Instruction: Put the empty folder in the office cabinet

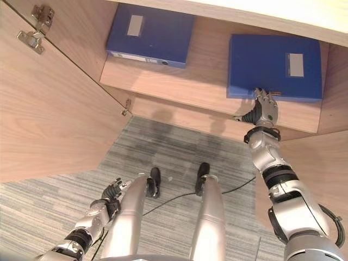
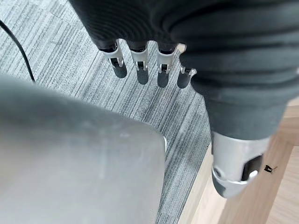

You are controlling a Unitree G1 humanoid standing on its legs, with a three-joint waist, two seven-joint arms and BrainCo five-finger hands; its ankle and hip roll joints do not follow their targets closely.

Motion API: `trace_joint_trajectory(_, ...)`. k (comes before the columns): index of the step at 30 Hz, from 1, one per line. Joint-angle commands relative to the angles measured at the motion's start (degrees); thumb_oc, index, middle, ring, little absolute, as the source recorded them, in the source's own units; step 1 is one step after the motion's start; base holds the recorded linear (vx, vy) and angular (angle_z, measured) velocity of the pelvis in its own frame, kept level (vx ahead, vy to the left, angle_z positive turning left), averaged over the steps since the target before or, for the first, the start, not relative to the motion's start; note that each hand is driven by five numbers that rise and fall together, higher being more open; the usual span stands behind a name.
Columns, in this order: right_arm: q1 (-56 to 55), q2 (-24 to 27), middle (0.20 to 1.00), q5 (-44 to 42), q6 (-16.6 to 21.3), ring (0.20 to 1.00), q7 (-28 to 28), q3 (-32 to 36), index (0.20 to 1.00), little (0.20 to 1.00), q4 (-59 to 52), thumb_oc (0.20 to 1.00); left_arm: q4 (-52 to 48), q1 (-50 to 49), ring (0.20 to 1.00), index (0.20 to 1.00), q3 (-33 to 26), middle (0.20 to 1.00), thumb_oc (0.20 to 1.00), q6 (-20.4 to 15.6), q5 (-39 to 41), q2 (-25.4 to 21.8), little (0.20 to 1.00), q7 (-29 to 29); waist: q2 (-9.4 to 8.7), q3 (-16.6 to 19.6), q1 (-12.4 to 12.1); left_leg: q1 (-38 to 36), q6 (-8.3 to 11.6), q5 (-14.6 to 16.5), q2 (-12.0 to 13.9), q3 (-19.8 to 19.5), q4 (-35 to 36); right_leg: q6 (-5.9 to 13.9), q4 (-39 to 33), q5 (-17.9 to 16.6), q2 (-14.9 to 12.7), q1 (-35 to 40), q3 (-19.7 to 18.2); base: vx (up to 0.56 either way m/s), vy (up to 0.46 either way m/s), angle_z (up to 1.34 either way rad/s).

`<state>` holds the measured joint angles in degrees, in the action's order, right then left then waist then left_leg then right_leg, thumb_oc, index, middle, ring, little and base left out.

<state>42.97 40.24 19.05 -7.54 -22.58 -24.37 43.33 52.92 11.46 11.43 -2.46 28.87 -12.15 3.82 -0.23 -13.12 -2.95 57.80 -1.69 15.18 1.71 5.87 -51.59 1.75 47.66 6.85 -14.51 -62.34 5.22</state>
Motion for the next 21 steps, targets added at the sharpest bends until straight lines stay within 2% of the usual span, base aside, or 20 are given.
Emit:
trace_joint_trajectory(1, 4.5, 4.7, 1.000, -0.7, 2.1, 1.000, 2.2, -3.2, 1.000, 1.000, 1.2, 1.000, 4.2, -1.8, 1.000, 1.000, 1.1, 1.000, 1.000, 0.1, 0.8, -0.6, 1.000, -0.4, -0.71, 0.9, -0.5, 1.7, 2.79, -1.0, 1.4, -4.3, 3.5, 2.88, -4.8, -3.3, -1.6, 0.7, -1.7, 0.00, 0.000, 0.00)
trace_joint_trajectory(7, 7.7, 2.3, 1.000, -2.1, 2.6, 1.000, 8.1, -9.6, 1.000, 1.000, 3.3, 1.000, 6.7, -0.7, 1.000, 1.000, 0.2, 1.000, 1.000, 0.6, 1.3, -1.3, 1.000, -0.5, -1.33, 0.7, -0.8, 1.9, 3.05, -1.4, 1.5, -4.6, 4.0, 2.86, -5.4, -3.5, -1.5, 0.7, -1.5, 0.00, 0.000, 0.00)
trace_joint_trajectory(12, 7.5, 0.1, 1.000, -4.5, 2.1, 1.000, 15.6, -13.0, 1.000, 1.000, 7.1, 1.000, 7.3, -0.2, 1.000, 1.000, 0.3, 1.000, 1.000, 1.8, 0.7, -2.0, 1.000, -1.5, -1.68, 0.8, -1.1, 2.1, 3.06, -1.5, 1.4, -4.8, 4.0, 2.85, -5.5, -3.6, -1.8, 0.7, -0.9, 0.00, 0.000, 0.00)
trace_joint_trajectory(16, 9.4, -2.1, 1.000, -4.6, 2.3, 1.000, 18.0, -15.7, 1.000, 1.000, 10.6, 1.000, 8.4, 0.6, 1.000, 1.000, 0.6, 1.000, 1.000, 2.1, 0.6, -2.3, 1.000, -1.7, -1.72, 0.9, -1.7, 2.4, 3.07, -1.6, 1.4, -5.0, 4.2, 2.94, -5.8, -3.7, -1.8, 0.6, -0.8, 0.00, 0.000, 0.00)
trace_joint_trajectory(21, 15.4, -4.3, 1.000, -9.4, 3.6, 1.000, 20.1, -17.9, 1.000, 1.000, 16.2, 1.000, 9.5, 1.9, 1.000, 1.000, 1.6, 1.000, 1.000, 1.9, 0.8, -3.0, 1.000, -2.0, -1.76, 0.6, -2.8, 2.9, 3.01, -1.9, 1.2, -5.1, 3.9, 3.03, -6.0, -4.1, -1.8, 0.4, -0.9, 0.00, 0.000, 0.00)
